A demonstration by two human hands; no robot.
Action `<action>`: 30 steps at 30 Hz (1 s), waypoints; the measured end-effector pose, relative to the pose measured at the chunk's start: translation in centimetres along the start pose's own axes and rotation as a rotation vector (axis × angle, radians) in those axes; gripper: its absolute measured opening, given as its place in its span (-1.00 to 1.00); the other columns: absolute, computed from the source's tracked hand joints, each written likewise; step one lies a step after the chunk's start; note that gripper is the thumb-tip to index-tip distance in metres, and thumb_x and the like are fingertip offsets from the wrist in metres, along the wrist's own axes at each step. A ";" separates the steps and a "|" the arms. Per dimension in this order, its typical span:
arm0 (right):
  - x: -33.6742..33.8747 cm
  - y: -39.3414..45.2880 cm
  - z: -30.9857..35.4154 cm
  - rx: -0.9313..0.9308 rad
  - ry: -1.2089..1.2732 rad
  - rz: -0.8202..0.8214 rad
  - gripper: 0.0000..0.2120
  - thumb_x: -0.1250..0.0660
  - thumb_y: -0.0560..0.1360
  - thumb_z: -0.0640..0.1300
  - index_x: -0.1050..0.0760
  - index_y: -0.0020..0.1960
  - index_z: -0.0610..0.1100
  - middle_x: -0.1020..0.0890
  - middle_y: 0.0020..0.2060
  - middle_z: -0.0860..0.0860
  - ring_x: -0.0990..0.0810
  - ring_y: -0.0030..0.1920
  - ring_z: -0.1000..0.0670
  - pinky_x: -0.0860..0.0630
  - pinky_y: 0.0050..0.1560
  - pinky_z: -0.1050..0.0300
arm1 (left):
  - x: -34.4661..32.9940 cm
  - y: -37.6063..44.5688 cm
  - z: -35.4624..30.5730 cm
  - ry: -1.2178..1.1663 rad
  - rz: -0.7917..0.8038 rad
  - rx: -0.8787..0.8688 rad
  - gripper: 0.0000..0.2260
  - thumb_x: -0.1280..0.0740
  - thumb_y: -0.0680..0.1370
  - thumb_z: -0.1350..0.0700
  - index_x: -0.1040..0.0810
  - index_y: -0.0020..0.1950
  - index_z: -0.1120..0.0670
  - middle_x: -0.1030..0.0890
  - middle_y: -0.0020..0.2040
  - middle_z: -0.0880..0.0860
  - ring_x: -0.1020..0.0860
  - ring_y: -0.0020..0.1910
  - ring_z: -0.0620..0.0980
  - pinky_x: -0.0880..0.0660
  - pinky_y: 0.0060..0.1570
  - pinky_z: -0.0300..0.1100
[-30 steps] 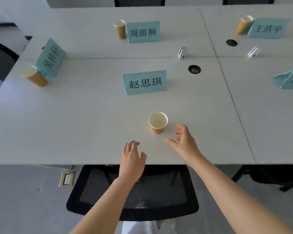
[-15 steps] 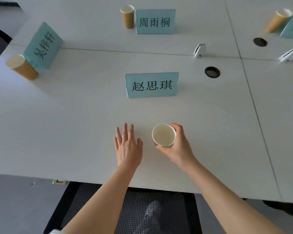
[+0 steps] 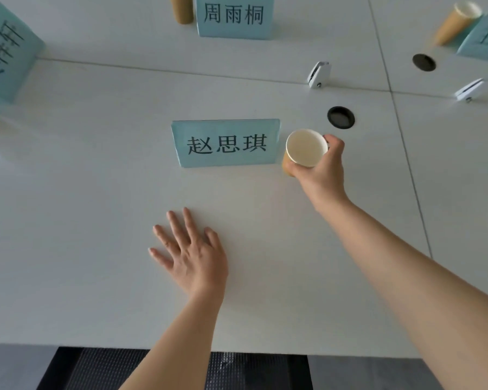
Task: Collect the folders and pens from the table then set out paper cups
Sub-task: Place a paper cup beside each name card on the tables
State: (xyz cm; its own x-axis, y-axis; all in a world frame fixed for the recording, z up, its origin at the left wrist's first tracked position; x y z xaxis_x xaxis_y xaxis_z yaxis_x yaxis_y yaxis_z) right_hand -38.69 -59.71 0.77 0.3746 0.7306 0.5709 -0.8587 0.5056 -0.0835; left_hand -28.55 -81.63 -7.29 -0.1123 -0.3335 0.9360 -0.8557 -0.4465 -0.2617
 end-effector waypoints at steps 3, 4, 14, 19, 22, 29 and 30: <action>-0.6 2.2 -0.2 0.004 -0.026 0.017 -0.25 -0.56 0.29 -0.09 -0.24 0.34 -0.14 -0.48 0.22 -0.04 -0.50 0.14 -0.05 -0.43 0.10 0.15 | -0.4 0.1 -0.1 0.031 -0.009 0.014 -0.44 0.09 0.62 -0.12 0.16 0.60 -0.10 0.20 0.61 -0.07 0.26 0.57 0.12 0.28 0.49 0.20; -0.8 2.8 -0.2 0.011 -0.034 0.023 -0.26 -0.56 0.29 -0.09 -0.24 0.33 -0.15 -0.49 0.21 -0.05 -0.51 0.15 -0.06 -0.45 0.12 0.12 | -0.4 0.1 -0.1 0.036 -0.012 0.019 -0.44 0.09 0.62 -0.12 0.16 0.61 -0.10 0.20 0.61 -0.06 0.26 0.57 0.13 0.28 0.49 0.21; -1.9 4.5 -0.2 -0.058 -0.043 0.086 -0.20 -0.51 0.37 -0.11 -0.13 0.45 -0.16 -0.47 0.28 -0.04 -0.48 0.17 0.00 -0.35 0.05 0.26 | -0.6 0.3 -0.2 0.065 -0.009 0.017 -0.43 0.11 0.61 -0.13 0.20 0.60 -0.09 0.23 0.60 -0.05 0.30 0.56 0.13 0.30 0.48 0.21; -0.4 -0.5 -4.1 -0.108 -0.097 0.153 -0.23 -0.49 0.41 -0.15 -0.13 0.47 -0.21 -0.40 0.38 -0.14 -0.41 0.38 -0.08 -0.33 0.31 0.11 | -0.2 0.3 -0.1 0.024 -0.002 0.013 -0.41 0.05 0.60 -0.16 0.13 0.61 -0.09 0.18 0.61 -0.07 0.28 0.57 0.10 0.29 0.49 0.19; 1.1 -5.1 -6.7 -0.094 -0.048 0.170 -0.37 -0.44 0.44 -0.27 -0.23 0.42 -0.26 -0.44 0.36 -0.17 -0.43 0.38 -0.09 -0.33 0.37 0.09 | 0.2 0.0 0.0 -0.008 0.014 -0.015 -0.37 -0.02 0.57 -0.19 0.10 0.61 -0.09 0.17 0.62 -0.07 0.29 0.57 0.08 0.32 0.49 0.15; 6.3 -13.3 -10.0 -0.154 0.012 0.186 -0.62 -0.28 0.53 -0.35 -0.40 0.34 -0.27 -0.53 0.26 -0.15 -0.51 0.29 -0.09 -0.43 0.28 0.09 | 1.9 -1.1 1.0 -0.295 -0.012 -0.032 -0.51 -0.23 0.55 0.16 -0.30 0.49 0.08 -0.21 0.57 0.00 0.00 0.59 0.05 0.13 0.54 0.05; 7.5 -14.1 -10.5 -0.149 -0.011 0.187 -0.63 -0.28 0.53 -0.33 -0.41 0.33 -0.25 -0.52 0.27 -0.14 -0.50 0.29 -0.09 -0.43 0.29 0.06 | 2.0 -2.1 0.8 -0.338 -0.015 -0.041 -0.53 -0.23 0.54 0.21 -0.32 0.47 0.11 -0.27 0.54 0.03 -0.07 0.57 0.07 0.06 0.53 0.05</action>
State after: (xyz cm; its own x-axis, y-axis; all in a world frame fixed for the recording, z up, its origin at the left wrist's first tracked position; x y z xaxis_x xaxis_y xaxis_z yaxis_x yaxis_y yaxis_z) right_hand -20.14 -56.57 -2.33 0.2092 0.8131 0.5432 -0.8514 0.4247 -0.3078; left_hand -26.55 -82.05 -5.02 0.0681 -0.5870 0.8067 -0.8765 -0.4215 -0.2327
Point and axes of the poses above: each hand's wrist, its own y-axis towards the middle knuckle, its own x-axis out of the back of the hand, z = x × y, the point moved 2 cm from there along y, towards the middle knuckle
